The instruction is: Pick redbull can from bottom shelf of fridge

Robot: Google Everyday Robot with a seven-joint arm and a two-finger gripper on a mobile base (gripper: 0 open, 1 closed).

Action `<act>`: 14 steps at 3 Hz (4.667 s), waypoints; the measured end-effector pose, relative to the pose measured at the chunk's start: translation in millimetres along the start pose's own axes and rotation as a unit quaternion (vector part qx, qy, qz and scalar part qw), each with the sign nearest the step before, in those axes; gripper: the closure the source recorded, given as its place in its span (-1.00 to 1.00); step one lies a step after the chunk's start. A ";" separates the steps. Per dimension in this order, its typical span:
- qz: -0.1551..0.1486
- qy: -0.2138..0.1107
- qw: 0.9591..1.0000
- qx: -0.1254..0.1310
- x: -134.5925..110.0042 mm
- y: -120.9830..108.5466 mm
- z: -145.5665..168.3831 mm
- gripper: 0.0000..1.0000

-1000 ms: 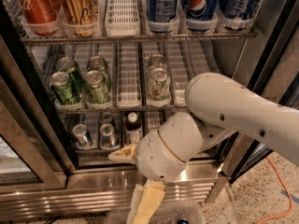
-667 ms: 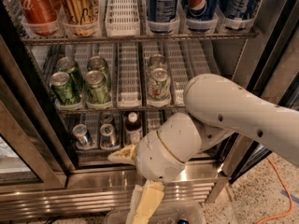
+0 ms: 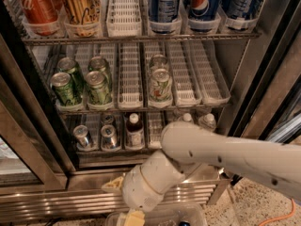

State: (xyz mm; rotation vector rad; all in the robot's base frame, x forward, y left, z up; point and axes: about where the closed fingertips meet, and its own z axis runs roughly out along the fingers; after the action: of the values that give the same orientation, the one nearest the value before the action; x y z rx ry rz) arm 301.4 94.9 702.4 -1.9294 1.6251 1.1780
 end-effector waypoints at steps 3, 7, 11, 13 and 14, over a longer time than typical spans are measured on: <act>0.069 -0.020 0.990 0.124 56.7 -41.4 79.5 -1.00; 0.104 -0.054 0.970 0.211 59.2 -99.0 96.9 -1.00; 0.048 -0.091 0.910 0.401 12.1 -189.3 72.0 -1.00; 0.025 -0.102 0.914 0.391 -7.4 -215.3 72.6 -1.00; 0.017 -0.142 0.903 0.404 -22.7 -236.3 78.7 -1.00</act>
Offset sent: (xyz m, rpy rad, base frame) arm 0.0317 0.0403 -0.1305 -0.0034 -0.0851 -0.3553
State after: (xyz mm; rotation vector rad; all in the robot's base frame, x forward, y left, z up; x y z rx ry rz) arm 493.0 231.5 617.7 -1.1441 1.6210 0.5874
